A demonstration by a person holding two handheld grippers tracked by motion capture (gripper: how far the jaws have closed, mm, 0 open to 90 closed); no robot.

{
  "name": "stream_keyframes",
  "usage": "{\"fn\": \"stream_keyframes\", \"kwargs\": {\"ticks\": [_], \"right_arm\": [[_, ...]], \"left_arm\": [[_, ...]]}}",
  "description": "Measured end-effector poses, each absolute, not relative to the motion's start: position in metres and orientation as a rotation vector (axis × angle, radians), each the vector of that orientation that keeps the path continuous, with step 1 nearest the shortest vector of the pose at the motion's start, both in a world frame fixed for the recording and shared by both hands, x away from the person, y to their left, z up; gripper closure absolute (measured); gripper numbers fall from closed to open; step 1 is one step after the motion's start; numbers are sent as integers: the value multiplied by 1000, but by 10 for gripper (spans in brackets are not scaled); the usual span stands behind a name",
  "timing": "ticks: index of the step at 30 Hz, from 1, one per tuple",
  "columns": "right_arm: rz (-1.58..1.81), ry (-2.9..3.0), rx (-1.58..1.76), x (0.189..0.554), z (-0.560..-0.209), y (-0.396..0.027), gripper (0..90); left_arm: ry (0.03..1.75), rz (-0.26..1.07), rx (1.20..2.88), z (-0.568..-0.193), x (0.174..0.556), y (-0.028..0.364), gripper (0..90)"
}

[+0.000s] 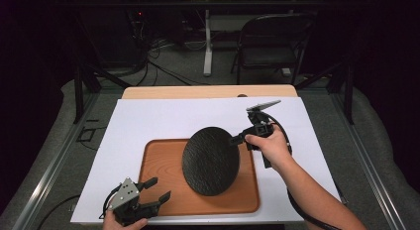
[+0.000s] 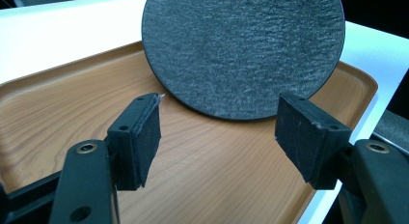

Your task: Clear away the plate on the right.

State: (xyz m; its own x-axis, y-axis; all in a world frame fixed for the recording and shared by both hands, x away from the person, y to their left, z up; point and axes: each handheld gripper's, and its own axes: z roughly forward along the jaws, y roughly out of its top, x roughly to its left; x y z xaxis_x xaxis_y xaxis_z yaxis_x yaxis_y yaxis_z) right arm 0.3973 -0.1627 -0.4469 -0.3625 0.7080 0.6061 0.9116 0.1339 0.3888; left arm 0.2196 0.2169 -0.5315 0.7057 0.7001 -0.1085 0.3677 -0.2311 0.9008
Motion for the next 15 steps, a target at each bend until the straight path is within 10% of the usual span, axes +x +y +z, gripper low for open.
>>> {"fn": "stream_keyframes", "kwargs": {"ticks": [15], "right_arm": [[-1060, -2123, -1553, 392, -458, -156, 846]], "left_arm": [[835, 389, 1848, -531, 220, 217, 328]]}}
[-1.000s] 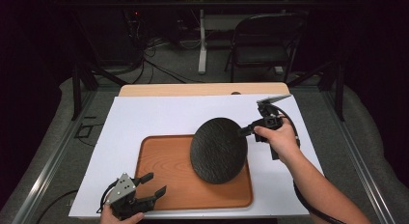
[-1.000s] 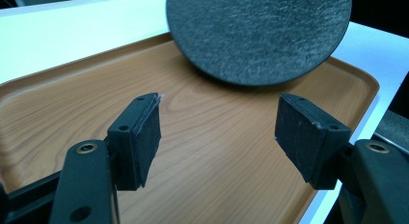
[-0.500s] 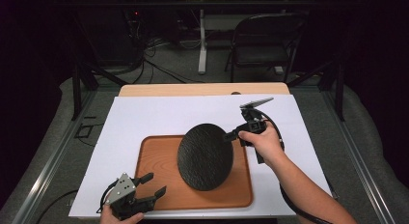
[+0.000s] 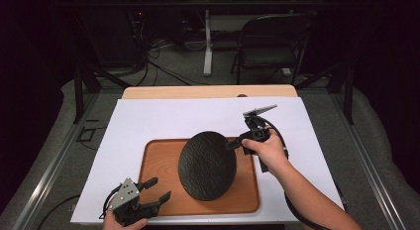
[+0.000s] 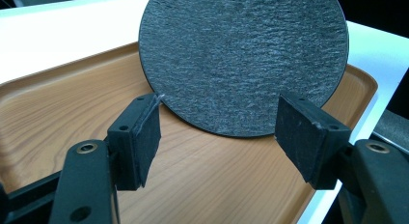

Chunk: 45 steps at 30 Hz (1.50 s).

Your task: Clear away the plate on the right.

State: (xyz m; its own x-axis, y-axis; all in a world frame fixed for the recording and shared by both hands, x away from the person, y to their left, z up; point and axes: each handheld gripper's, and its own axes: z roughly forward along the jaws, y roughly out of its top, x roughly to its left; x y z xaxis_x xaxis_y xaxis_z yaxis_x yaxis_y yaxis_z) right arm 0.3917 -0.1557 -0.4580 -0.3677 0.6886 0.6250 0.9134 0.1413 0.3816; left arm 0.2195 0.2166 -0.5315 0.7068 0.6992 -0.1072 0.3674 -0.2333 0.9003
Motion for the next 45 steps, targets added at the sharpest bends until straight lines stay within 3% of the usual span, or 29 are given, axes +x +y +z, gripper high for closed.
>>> {"fn": "stream_keyframes", "kwargs": {"ticks": [45], "right_arm": [[-1028, -2142, -1626, 388, -483, -171, 858]], "left_arm": [[831, 388, 1847, -532, 220, 216, 328]]}}
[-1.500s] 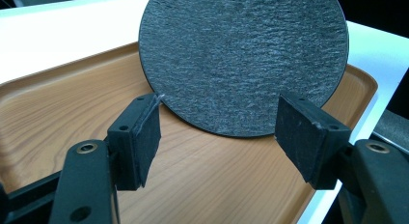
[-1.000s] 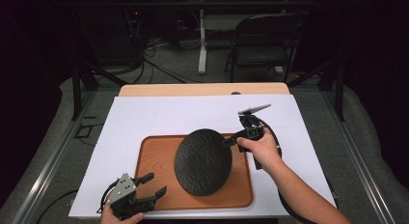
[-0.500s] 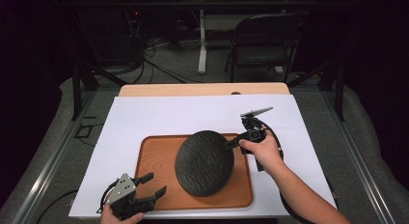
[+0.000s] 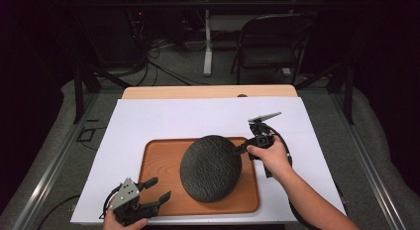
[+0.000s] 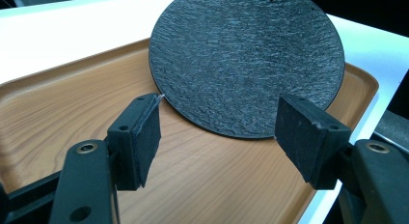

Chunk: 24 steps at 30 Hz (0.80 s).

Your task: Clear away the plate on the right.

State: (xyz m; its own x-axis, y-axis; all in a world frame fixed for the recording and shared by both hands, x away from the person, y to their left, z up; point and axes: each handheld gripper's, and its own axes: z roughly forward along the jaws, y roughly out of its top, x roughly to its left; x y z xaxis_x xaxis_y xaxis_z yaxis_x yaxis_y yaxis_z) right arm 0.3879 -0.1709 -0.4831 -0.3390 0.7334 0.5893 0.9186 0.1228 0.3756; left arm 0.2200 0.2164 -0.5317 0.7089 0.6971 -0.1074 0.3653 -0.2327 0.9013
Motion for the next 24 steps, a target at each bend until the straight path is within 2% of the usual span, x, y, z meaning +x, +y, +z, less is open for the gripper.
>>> {"fn": "stream_keyframes", "kwargs": {"ticks": [24], "right_arm": [[-1136, -2180, -1598, 377, -497, -181, 829]], "left_arm": [[829, 387, 1852, -532, 220, 216, 328]]}}
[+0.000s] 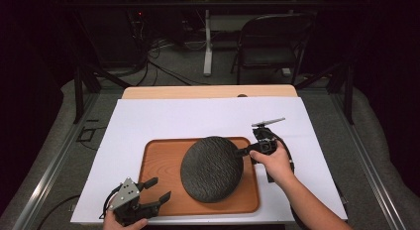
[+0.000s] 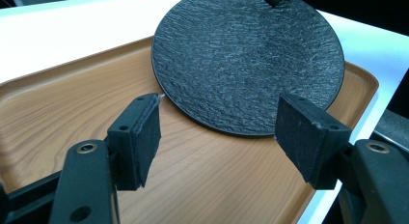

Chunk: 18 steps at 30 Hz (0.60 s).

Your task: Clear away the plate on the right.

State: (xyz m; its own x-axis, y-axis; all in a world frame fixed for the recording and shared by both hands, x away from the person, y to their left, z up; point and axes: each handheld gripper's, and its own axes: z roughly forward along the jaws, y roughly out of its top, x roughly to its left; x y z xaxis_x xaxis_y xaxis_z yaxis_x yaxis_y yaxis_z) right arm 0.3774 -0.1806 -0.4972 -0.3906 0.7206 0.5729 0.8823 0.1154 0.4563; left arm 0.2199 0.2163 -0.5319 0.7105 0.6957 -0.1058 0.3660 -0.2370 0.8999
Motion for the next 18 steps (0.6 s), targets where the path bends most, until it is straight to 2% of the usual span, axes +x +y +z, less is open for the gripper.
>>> {"fn": "stream_keyframes", "kwargs": {"ticks": [18], "right_arm": [[-1145, -2043, -1664, 373, -537, -202, 786]], "left_arm": [[829, 386, 1856, -532, 220, 216, 328]]}}
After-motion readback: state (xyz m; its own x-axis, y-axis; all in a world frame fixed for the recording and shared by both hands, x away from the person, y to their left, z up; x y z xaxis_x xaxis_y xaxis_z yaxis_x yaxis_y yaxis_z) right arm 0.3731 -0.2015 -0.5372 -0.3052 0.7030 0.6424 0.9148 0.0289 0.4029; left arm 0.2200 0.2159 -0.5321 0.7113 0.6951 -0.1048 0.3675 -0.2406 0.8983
